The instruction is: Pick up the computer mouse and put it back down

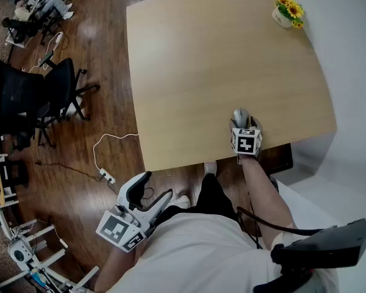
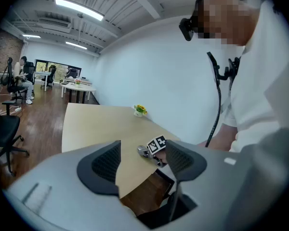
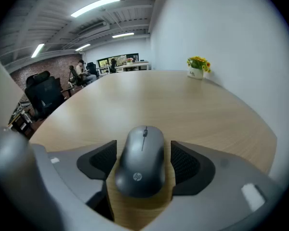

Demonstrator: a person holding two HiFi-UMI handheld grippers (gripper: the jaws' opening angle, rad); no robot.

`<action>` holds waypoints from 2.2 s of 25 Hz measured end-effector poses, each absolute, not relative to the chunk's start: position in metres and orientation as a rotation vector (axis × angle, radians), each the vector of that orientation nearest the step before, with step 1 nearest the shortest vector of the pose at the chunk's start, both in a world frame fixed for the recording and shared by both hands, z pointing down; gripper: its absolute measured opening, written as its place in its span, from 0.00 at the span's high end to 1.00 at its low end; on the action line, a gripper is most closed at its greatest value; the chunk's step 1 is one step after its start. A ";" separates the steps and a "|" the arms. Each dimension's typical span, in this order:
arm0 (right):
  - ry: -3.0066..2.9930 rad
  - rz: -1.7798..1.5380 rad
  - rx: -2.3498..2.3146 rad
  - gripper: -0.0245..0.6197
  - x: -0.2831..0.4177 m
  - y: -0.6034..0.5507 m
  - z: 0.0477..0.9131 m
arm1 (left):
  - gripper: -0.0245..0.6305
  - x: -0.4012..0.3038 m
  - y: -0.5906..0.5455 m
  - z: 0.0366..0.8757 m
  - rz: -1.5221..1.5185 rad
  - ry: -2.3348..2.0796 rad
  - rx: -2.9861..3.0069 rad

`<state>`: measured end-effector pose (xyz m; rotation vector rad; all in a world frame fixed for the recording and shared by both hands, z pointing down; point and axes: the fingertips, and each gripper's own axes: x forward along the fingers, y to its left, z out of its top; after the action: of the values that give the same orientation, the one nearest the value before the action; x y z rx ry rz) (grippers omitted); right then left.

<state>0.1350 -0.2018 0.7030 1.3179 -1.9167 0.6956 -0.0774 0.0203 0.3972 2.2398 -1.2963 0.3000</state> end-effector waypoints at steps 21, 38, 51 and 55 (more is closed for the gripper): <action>-2.027 0.595 1.324 0.50 0.123 -0.149 0.595 | 0.55 -0.117 0.061 0.401 0.179 -1.218 2.399; -2.204 0.402 1.361 0.50 0.088 0.075 0.382 | 0.54 -0.145 0.156 0.382 0.144 -1.069 2.575; -2.196 0.400 1.384 0.50 0.090 0.092 0.372 | 0.52 -0.148 0.168 0.371 0.159 -1.055 2.627; -2.199 0.399 1.371 0.50 0.090 0.076 0.373 | 0.53 -0.150 0.161 0.374 0.156 -1.071 2.606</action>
<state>0.0896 0.0763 0.3730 1.3708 -2.1994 0.3990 -0.1503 0.1612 0.3735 2.6063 -1.0709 0.1557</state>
